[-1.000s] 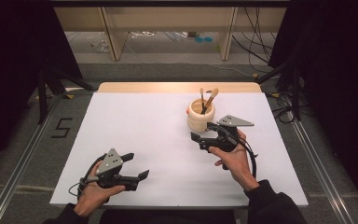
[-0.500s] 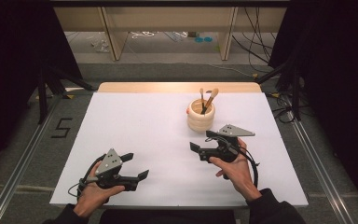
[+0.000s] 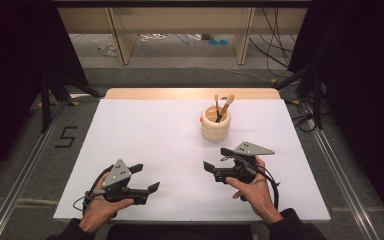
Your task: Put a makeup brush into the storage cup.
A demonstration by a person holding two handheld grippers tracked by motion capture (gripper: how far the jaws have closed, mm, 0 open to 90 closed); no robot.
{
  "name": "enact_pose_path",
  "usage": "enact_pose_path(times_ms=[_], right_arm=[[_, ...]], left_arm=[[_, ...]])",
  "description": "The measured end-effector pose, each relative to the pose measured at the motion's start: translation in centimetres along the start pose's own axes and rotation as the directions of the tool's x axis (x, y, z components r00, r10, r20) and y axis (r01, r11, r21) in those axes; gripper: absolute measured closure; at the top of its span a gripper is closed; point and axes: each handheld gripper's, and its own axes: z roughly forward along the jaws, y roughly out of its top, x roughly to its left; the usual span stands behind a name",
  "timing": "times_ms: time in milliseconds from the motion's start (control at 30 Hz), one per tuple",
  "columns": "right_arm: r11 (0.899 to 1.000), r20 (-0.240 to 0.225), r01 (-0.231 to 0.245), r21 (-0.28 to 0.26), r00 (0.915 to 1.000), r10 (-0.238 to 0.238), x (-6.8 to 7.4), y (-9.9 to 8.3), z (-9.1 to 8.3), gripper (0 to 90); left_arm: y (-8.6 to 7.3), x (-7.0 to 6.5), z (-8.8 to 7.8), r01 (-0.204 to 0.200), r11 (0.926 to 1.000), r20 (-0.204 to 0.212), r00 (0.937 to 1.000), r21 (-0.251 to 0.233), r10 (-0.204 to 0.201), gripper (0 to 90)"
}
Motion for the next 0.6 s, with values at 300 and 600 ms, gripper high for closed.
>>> enact_pose_path(times_ms=[300, 600], right_arm=[[1.0, 0.014, 0.022, 0.015, 0.9997, -0.022, 0.3, -0.7, -0.7, 16.1], [0.998, 0.017, 0.05, 0.03, 0.9986, -0.05, 1.0, -1.3, -1.1, 16.0]], left_arm=[[0.0, 0.0, 0.0, 0.001, 1.0, -0.003, 1.0, -0.002, -0.001, 16.9], [0.0, 0.0, 0.0, 0.004, 0.9999, 0.0, 1.0, -0.01, -0.004, 17.0]])
